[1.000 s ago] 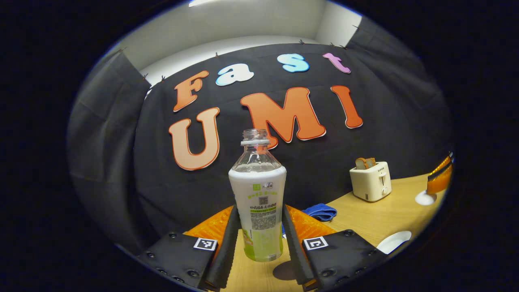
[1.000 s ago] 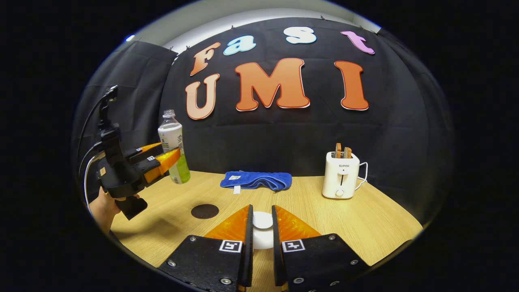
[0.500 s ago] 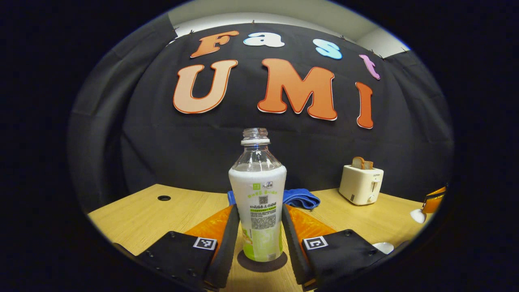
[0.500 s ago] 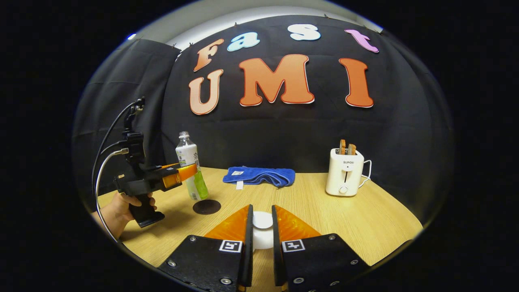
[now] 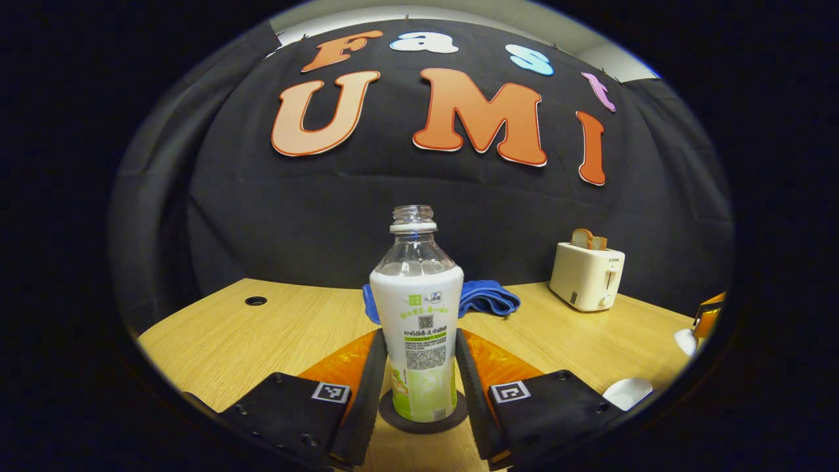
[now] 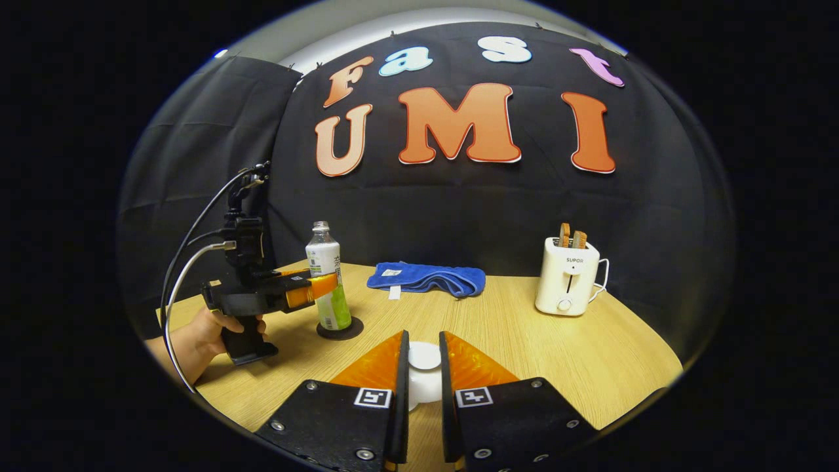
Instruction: Open the teacup lid with one hand, grasp the water bottle and pour water into the teacup with the other hand; after pouring, place the water bottle on the coaster and then close the teacup lid.
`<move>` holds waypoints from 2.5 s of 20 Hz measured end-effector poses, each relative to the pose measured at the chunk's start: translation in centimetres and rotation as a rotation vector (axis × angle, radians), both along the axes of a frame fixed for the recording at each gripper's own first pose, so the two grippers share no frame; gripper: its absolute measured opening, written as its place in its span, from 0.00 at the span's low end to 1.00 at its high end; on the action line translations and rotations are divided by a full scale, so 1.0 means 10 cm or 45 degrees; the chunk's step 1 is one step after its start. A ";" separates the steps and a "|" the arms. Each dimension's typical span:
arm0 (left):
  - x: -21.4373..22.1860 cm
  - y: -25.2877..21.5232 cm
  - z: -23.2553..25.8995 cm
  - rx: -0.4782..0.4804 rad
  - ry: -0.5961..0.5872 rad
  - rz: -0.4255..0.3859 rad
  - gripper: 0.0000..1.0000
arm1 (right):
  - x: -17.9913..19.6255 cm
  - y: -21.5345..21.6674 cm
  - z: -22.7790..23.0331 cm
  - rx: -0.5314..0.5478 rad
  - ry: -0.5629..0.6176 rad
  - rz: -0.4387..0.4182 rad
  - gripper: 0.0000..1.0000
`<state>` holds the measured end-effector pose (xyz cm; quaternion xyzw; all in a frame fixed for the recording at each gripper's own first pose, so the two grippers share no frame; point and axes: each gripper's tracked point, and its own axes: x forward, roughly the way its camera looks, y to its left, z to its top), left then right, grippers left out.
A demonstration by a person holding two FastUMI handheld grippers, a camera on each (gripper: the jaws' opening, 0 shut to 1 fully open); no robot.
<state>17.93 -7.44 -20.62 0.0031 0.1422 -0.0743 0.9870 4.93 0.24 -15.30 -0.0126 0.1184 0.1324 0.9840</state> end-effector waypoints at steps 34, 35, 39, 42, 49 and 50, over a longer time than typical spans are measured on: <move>-0.51 0.10 0.27 0.127 -0.088 -0.032 0.98 | 0.17 0.50 -0.53 -0.063 0.097 0.121 0.22; -0.53 0.12 0.26 0.126 -0.087 -0.039 0.98 | 0.17 0.53 -0.56 -0.060 0.108 0.129 0.22; -0.58 0.26 0.19 0.094 -0.055 -0.014 0.96 | 0.18 0.54 -0.61 -0.065 0.124 0.127 0.22; -0.59 0.40 0.14 0.100 -0.046 0.031 0.99 | 0.16 0.54 -0.63 -0.057 0.123 0.127 0.22; -0.68 0.44 0.16 0.077 -0.043 0.059 0.96 | 0.16 0.53 -0.63 -0.061 0.164 0.126 0.22; -0.68 0.44 0.18 0.073 -0.051 0.058 0.98 | 0.17 0.53 -0.63 -0.065 0.166 0.126 0.22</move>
